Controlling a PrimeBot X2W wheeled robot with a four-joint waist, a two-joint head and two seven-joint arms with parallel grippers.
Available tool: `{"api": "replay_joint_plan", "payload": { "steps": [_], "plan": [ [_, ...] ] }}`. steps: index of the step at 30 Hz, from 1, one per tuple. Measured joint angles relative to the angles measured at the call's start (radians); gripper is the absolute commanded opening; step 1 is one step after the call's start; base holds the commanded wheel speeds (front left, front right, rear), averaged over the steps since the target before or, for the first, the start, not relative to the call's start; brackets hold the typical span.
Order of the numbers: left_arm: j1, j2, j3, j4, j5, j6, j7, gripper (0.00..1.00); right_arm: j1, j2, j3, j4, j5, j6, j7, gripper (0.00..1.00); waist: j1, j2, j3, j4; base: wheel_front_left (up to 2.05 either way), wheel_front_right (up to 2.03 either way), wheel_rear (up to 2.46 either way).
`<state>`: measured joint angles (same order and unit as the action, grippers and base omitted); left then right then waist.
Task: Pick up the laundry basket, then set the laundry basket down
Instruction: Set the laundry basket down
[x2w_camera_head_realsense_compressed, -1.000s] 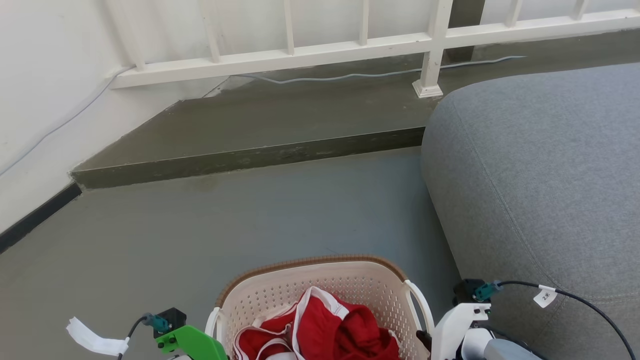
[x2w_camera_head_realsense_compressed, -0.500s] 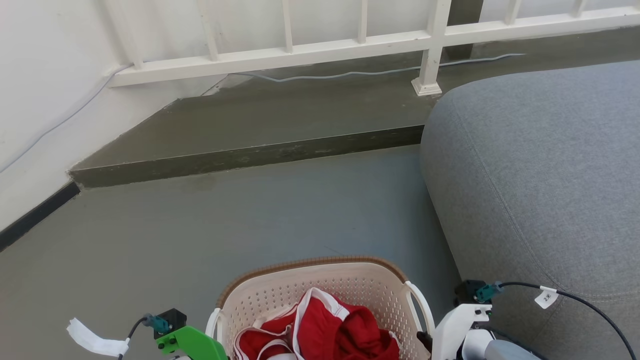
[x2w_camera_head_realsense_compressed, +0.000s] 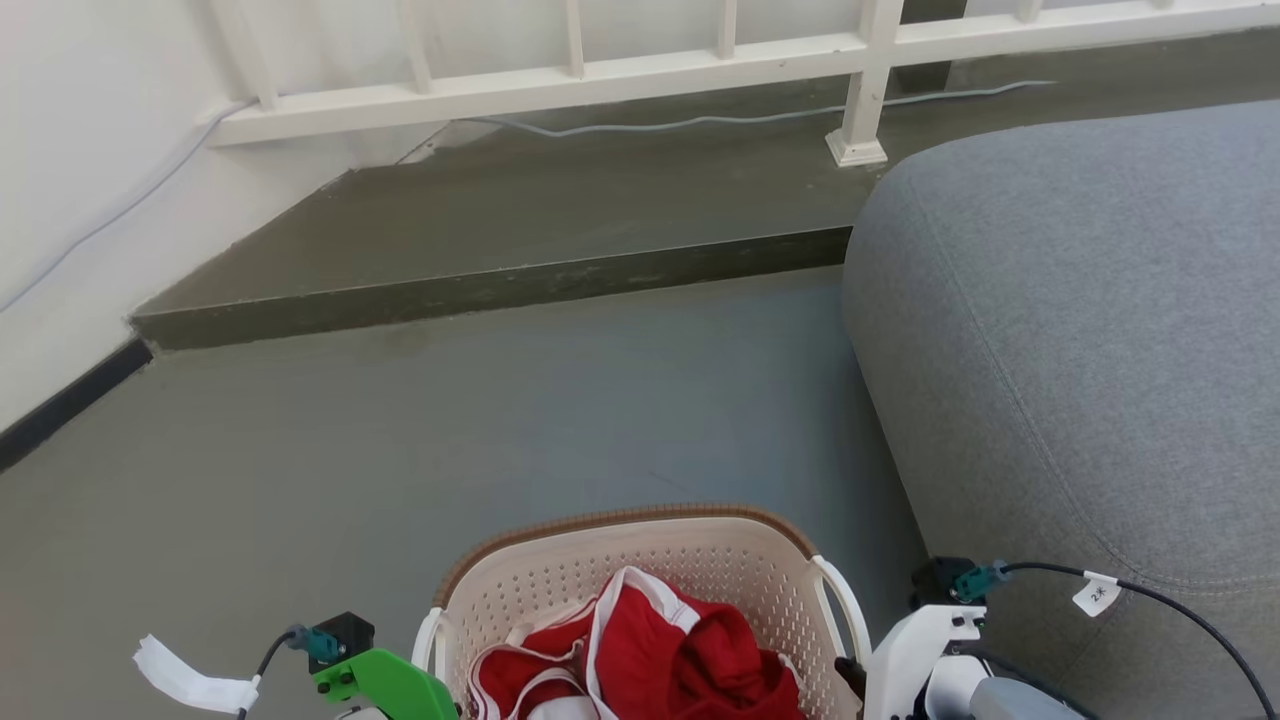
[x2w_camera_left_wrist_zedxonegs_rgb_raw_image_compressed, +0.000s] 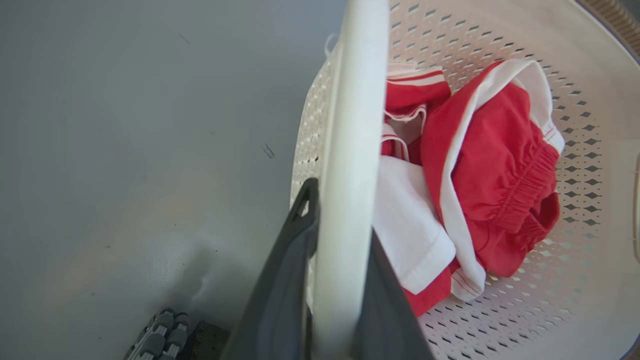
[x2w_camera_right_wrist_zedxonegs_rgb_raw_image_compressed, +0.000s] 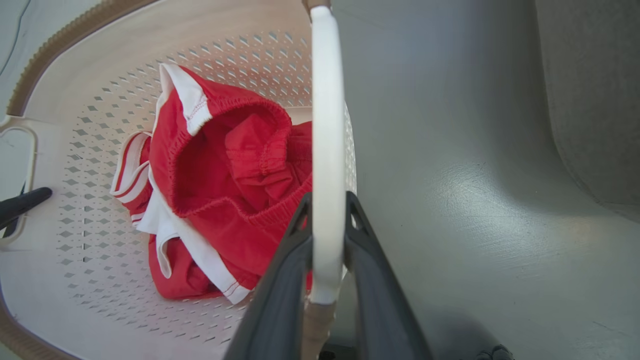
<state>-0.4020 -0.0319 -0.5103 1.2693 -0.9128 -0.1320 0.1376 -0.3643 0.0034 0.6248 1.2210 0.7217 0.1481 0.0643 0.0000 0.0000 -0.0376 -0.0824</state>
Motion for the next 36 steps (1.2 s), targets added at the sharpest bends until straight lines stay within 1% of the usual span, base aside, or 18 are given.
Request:
{"api": "replay_joint_plan", "payload": {
  "steps": [12, 17, 19, 31, 36],
  "plan": [
    [-0.005, 0.000, -0.005, -0.018, -0.005, 0.011, -0.059, 0.00, -0.025, 0.000, 0.006, 0.002, -0.002, -0.004, -0.048, 0.00, 0.0000, 0.0000, 0.067, 0.007, 0.00, 0.00, 0.00],
    [-0.026, 0.000, -0.006, -0.026, -0.005, 0.019, -0.087, 0.00, -0.065, 0.000, 0.008, 0.000, -0.009, -0.007, -0.077, 0.00, 0.0000, 0.0000, 0.108, 0.009, 0.00, 0.00, 0.00],
    [-0.046, 0.000, -0.007, -0.031, -0.004, 0.026, -0.102, 0.00, -0.082, 0.000, 0.009, -0.002, -0.012, -0.015, -0.094, 0.00, 0.0000, 0.0000, 0.128, 0.010, 0.00, 0.00, 0.00],
    [-0.159, 0.001, -0.010, -0.058, 0.015, 0.047, -0.175, 0.00, -0.191, -0.014, 0.007, -0.020, -0.029, -0.018, -0.161, 0.00, 0.0000, 0.0000, 0.275, 0.013, 0.00, 0.00, 0.00],
    [-0.205, 0.000, -0.015, -0.068, 0.021, 0.054, -0.196, 0.00, -0.237, -0.022, 0.003, -0.025, -0.038, -0.026, -0.188, 0.00, 0.0001, 0.0000, 0.344, 0.015, 0.00, 0.00, 0.00]
  ]
}}
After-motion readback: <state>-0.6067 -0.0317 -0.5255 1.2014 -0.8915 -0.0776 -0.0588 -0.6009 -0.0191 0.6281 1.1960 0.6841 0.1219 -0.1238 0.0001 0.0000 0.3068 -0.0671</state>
